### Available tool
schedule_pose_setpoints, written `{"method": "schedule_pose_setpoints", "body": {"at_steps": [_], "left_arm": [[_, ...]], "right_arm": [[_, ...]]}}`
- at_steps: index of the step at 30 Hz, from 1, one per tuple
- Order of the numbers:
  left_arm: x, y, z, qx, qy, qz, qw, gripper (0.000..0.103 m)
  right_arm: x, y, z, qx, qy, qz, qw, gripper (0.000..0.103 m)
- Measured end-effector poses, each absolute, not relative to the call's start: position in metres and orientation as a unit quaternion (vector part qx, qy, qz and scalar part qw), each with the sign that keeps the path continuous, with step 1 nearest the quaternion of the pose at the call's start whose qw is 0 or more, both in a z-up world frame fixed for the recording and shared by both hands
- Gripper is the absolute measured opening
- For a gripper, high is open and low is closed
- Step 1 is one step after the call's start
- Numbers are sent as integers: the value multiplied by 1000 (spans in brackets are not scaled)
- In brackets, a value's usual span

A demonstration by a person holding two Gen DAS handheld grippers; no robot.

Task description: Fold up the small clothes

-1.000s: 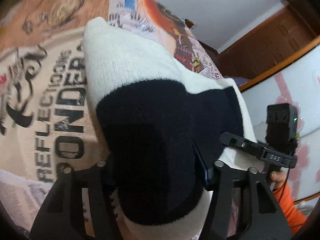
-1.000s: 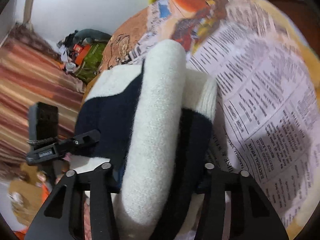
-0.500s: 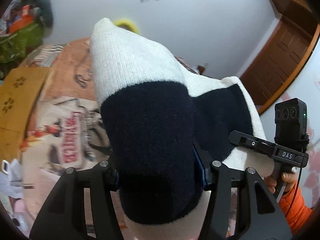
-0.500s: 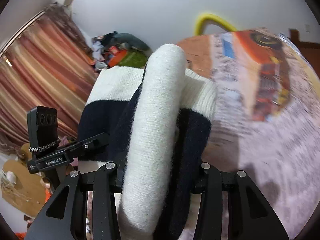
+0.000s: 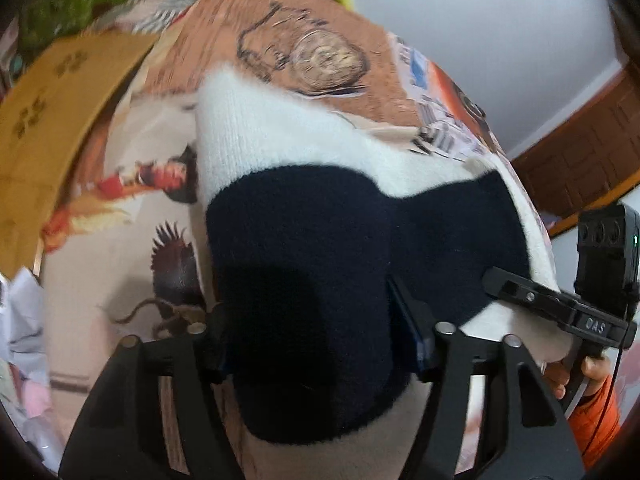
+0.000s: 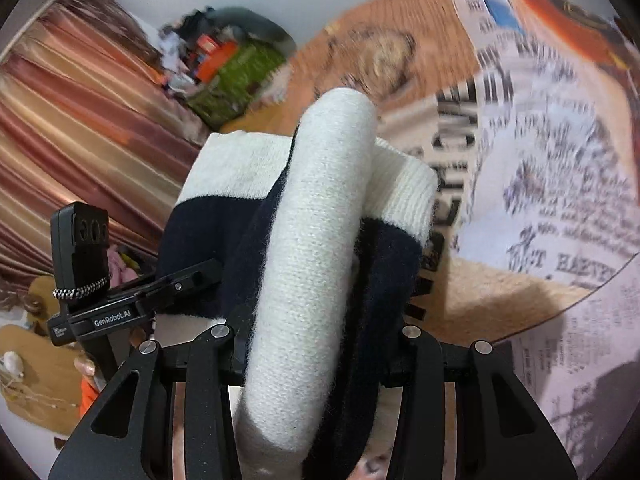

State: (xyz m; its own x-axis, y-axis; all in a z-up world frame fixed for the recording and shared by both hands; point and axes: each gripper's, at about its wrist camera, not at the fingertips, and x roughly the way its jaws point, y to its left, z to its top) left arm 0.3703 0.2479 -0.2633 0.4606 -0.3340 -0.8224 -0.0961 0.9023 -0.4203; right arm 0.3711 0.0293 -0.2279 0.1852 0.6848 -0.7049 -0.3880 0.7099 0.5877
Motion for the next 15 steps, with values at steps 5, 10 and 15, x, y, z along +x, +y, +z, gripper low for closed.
{"method": "schedule_pose_setpoints", "body": {"at_steps": [5, 10, 15], "left_arm": [[377, 264, -275, -272, 507, -85, 814, 78], [370, 260, -256, -210, 506, -46, 836, 82], [343, 251, -213, -132, 478, 4, 868, 81]], "right_arm": [[383, 20, -241, 155, 542, 357, 745, 47], [366, 8, -219, 121, 522, 352, 767, 52], [343, -1, -188, 70, 480, 338, 807, 52]]}}
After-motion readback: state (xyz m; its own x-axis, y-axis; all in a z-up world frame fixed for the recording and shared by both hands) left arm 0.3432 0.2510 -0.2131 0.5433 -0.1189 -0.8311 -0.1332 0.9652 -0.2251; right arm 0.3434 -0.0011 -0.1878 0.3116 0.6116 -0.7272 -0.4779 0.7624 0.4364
